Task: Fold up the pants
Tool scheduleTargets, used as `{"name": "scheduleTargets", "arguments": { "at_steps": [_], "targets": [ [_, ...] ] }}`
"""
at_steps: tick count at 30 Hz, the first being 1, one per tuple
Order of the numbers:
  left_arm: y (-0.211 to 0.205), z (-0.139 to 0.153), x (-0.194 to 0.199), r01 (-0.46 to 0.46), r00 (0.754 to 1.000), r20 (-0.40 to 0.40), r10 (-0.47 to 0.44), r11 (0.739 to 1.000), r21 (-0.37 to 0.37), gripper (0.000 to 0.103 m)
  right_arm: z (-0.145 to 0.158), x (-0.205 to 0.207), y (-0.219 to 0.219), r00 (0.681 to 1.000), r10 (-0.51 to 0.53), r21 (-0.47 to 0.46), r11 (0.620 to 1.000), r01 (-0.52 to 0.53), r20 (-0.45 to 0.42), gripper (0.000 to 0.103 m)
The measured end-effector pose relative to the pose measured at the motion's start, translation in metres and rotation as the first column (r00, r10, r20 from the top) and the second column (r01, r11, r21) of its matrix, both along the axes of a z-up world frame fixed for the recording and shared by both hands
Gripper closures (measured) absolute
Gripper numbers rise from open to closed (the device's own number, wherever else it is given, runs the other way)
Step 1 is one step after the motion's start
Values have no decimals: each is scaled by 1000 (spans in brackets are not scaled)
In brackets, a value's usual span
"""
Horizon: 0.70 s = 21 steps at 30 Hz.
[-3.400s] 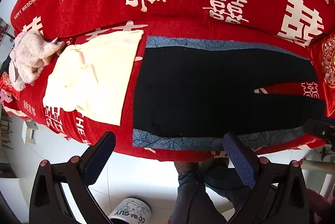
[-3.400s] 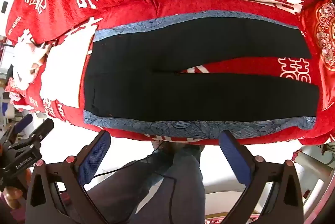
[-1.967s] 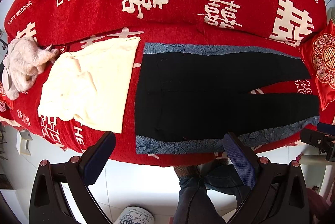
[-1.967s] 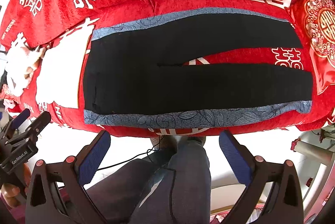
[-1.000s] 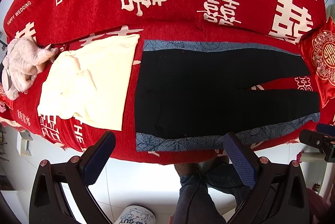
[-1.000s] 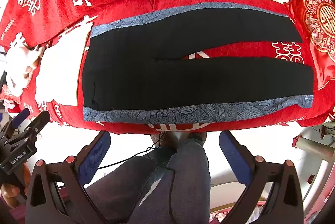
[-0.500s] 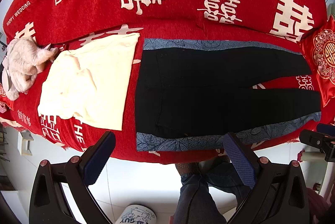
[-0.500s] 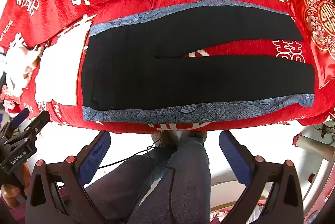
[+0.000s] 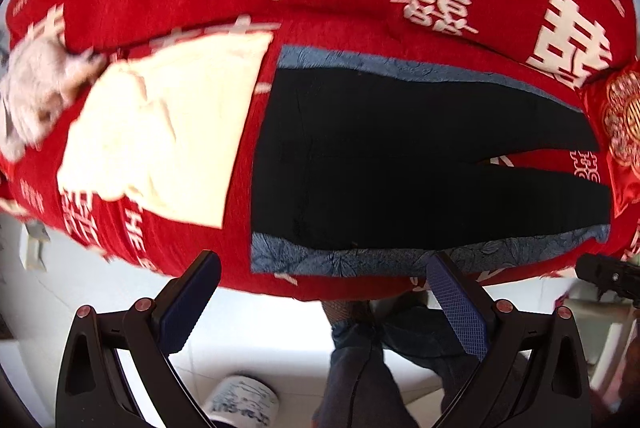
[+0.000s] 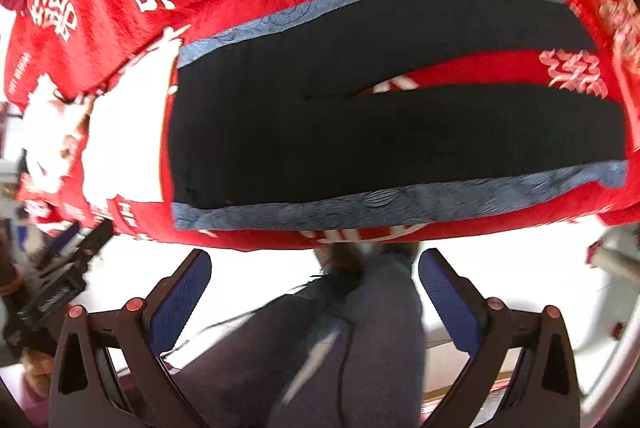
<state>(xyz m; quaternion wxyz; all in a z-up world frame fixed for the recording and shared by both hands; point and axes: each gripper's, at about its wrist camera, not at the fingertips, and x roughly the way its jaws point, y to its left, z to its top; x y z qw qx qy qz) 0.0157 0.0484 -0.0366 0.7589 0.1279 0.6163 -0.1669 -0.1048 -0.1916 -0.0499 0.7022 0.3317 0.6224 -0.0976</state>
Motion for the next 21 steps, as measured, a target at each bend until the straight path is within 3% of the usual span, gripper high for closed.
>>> {"name": "scheduleTargets", "arguments": {
  "at_steps": [5,12,14,16,21],
  "targets": [
    [19,-39,7,-98,992,-84,95,995,-25,0,-37,-1,7,997,-50,194,980,36,66,0],
    [36,-101,13,-207,970,-140,199,978,-39,0,-114,15,41,993,-34,369,929,-11,117,0],
    [41,-119,15,-241,959,-170,225,968,-76,1,-144,20,53,992,-32,421,907,-21,119,0],
    [47,-136,15,-277,947,-201,249,953,-126,18,-172,25,65,992,-33,463,886,-27,121,0],
    [62,-162,7,-346,922,-260,286,911,-226,18,-224,28,74,983,-94,511,859,-1,160,3]
  ]
}}
